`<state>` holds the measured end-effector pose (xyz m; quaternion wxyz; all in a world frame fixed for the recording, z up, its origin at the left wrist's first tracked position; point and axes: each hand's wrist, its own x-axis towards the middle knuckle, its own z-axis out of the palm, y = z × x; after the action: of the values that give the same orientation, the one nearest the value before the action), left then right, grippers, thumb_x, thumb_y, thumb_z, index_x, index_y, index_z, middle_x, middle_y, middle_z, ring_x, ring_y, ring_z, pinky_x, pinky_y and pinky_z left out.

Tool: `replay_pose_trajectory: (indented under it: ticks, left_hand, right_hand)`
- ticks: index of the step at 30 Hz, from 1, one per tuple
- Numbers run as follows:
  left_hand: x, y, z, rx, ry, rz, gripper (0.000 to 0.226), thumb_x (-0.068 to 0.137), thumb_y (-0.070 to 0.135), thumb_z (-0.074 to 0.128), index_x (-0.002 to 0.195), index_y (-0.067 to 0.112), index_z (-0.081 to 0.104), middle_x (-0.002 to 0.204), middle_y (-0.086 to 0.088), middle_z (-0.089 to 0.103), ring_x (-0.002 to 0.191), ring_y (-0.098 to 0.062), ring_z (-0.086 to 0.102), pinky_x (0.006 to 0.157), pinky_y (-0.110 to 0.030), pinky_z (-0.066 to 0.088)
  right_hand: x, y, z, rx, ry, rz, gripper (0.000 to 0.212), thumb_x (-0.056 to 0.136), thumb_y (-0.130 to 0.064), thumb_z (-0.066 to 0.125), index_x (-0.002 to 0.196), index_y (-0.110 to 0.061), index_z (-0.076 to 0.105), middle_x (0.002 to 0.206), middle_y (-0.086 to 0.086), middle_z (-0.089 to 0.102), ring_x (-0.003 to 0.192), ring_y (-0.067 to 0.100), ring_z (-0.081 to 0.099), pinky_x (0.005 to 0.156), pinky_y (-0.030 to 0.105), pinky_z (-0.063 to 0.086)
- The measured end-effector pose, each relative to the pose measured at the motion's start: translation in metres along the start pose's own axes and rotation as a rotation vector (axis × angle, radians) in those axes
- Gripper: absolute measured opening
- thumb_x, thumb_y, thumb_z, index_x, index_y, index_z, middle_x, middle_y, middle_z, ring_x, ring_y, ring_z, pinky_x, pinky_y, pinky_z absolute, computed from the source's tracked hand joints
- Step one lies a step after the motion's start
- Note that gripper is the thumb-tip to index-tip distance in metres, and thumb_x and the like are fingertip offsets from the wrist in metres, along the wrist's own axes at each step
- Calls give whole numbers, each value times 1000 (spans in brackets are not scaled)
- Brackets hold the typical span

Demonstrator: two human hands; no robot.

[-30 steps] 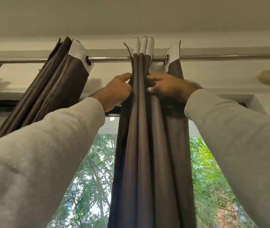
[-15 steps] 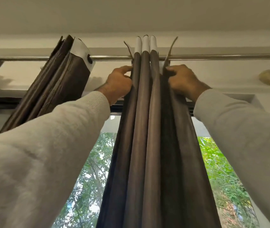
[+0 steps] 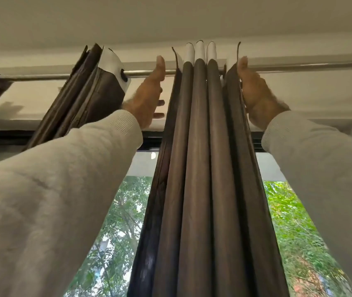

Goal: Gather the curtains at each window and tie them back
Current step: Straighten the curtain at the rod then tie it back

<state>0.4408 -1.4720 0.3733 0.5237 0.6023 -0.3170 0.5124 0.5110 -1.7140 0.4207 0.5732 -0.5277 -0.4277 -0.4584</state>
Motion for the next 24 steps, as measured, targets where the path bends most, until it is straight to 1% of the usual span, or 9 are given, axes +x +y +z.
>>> replay_pose_trajectory:
  ticks: [2, 4, 7, 10, 13, 15, 19, 22, 24]
  left_hand:
    - [11, 2, 8, -37, -9, -29, 89, 92, 93, 34, 164, 40, 38, 170, -6, 36, 144, -36, 47, 113, -61, 44]
    - [23, 7, 20, -117, -32, -50, 85, 94, 91, 30, 160, 38, 44, 164, -7, 49, 140, -33, 56, 101, -52, 53]
    - [40, 9, 42, -234, -178, -35, 84, 105, 78, 17, 134, 18, 66, 108, -10, 83, 97, -21, 81, 86, -36, 64]
    - [48, 3, 43, -190, -170, 5, 92, 102, 81, 17, 136, 12, 67, 120, -16, 79, 112, -31, 78, 100, -44, 61]
    - [51, -19, 30, -148, -206, -29, 103, 75, 102, 46, 144, 28, 65, 141, -14, 70, 130, -38, 68, 109, -56, 55]
    - [33, -24, 26, -176, -178, -9, 97, 87, 95, 37, 144, 22, 65, 137, -16, 72, 125, -37, 71, 107, -54, 57]
    - [-8, -38, 27, -234, -165, 82, 88, 102, 79, 29, 147, 10, 61, 128, -17, 74, 113, -31, 76, 104, -54, 59]
    - [-49, -53, 31, -97, -91, 155, 59, 109, 61, 45, 118, 10, 73, 103, -10, 81, 96, -24, 79, 95, -49, 63]
    - [-70, -66, 32, 8, 36, 226, 40, 105, 45, 66, 94, 8, 77, 88, -9, 79, 83, -22, 77, 83, -41, 63]
  right_hand:
    - [26, 10, 0, 122, -90, 55, 105, 65, -105, 44, 142, -37, 63, 120, -4, 76, 113, 25, 70, 102, 58, 54]
    - [43, 9, 9, 204, -137, 112, 111, 60, -107, 47, 142, -34, 64, 110, 2, 78, 110, 29, 73, 107, 59, 51]
    - [45, -5, 36, 199, -209, 95, 93, 86, -93, 35, 132, -21, 72, 107, 9, 79, 111, 31, 74, 108, 56, 53]
    - [34, -13, 39, 53, -237, 87, 83, 96, -86, 21, 135, -29, 67, 122, 2, 76, 119, 26, 70, 108, 58, 49]
    - [21, -5, 22, -1, -272, 95, 85, 92, -90, 14, 141, -41, 63, 137, 3, 69, 130, 29, 61, 112, 66, 40]
    - [4, 3, 17, -5, -233, 72, 84, 91, -90, 15, 148, -44, 56, 138, 4, 67, 128, 28, 62, 113, 65, 39]
    - [-48, 13, 24, 19, -171, -15, 71, 100, -80, 20, 152, -40, 48, 133, 0, 67, 121, 20, 66, 112, 53, 45]
    - [-93, 19, 32, 25, -152, -131, 48, 108, -65, 30, 134, -36, 59, 125, -7, 68, 110, 5, 67, 98, 32, 54]
    - [-118, 26, 34, 53, -56, -187, 40, 107, -53, 52, 134, -24, 59, 115, -9, 70, 95, -7, 69, 85, 18, 57]
